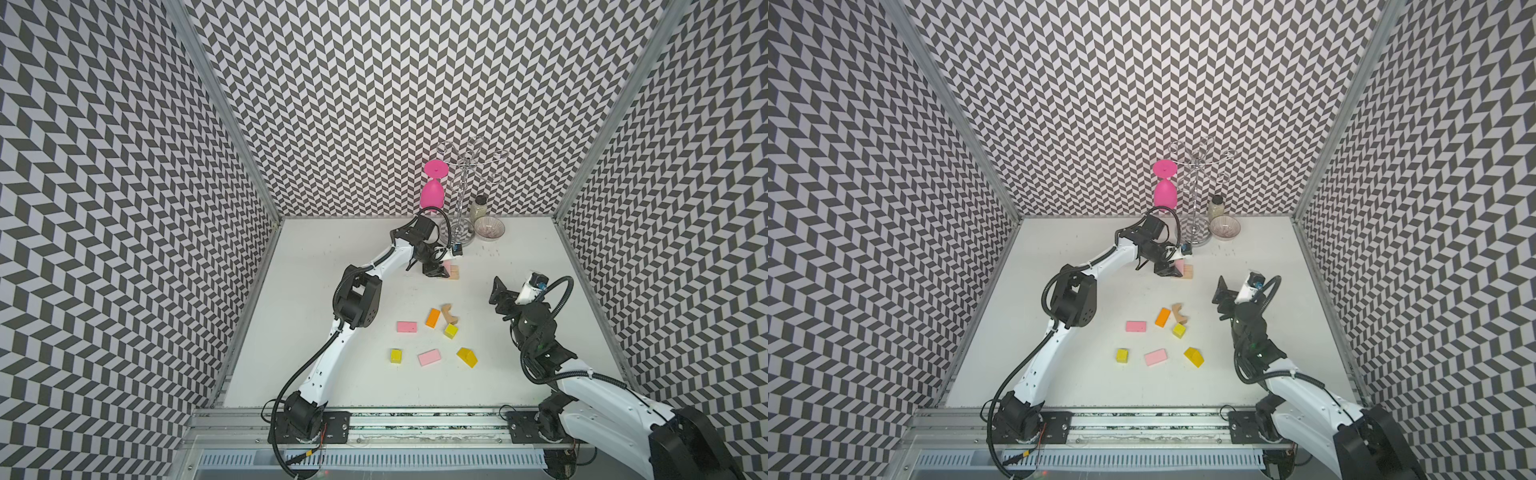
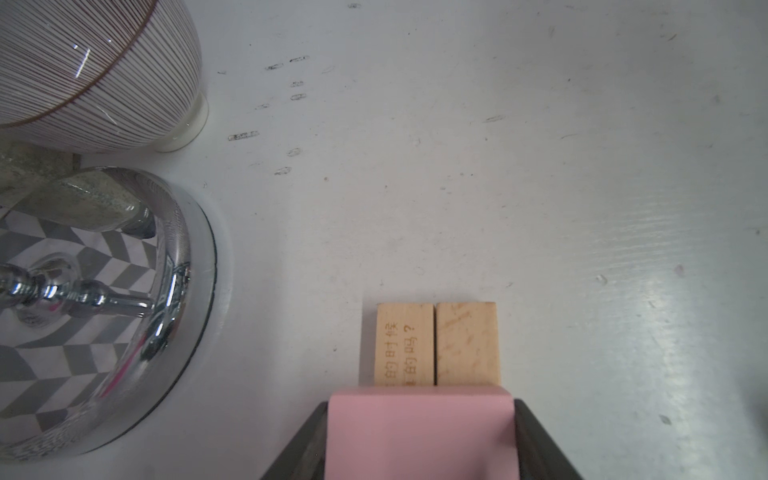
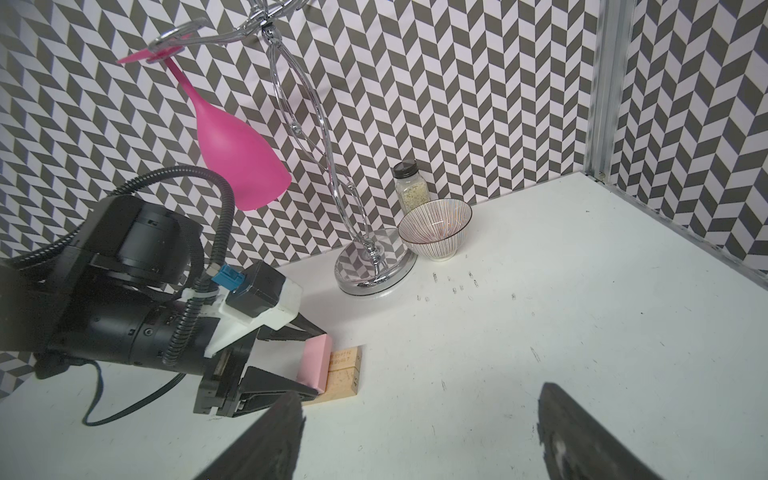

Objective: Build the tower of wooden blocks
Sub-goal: 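Lower the pink block onto the wood blocks and open the left gripper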

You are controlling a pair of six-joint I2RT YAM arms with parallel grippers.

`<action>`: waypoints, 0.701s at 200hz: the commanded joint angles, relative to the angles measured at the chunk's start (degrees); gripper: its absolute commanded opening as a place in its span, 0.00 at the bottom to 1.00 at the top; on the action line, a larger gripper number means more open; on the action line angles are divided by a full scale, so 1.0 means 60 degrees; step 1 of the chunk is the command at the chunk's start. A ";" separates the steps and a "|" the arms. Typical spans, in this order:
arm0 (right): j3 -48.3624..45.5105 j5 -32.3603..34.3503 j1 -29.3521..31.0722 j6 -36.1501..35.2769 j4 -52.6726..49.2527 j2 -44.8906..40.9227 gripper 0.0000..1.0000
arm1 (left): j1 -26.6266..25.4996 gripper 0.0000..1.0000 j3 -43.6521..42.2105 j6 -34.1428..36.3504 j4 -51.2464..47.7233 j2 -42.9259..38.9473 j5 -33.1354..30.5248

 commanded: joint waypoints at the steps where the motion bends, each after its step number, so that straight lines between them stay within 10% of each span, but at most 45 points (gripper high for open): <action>1: -0.0047 -0.0057 -0.0028 -0.0005 0.0441 -0.0039 0.87 | 0.0014 0.20 0.0288 0.0315 -0.0448 0.0076 -0.0017; 140: -0.0047 -0.0086 -0.0030 -0.0008 0.0451 -0.0052 0.87 | 0.0028 0.33 0.0232 0.0117 -0.0317 0.0075 -0.0367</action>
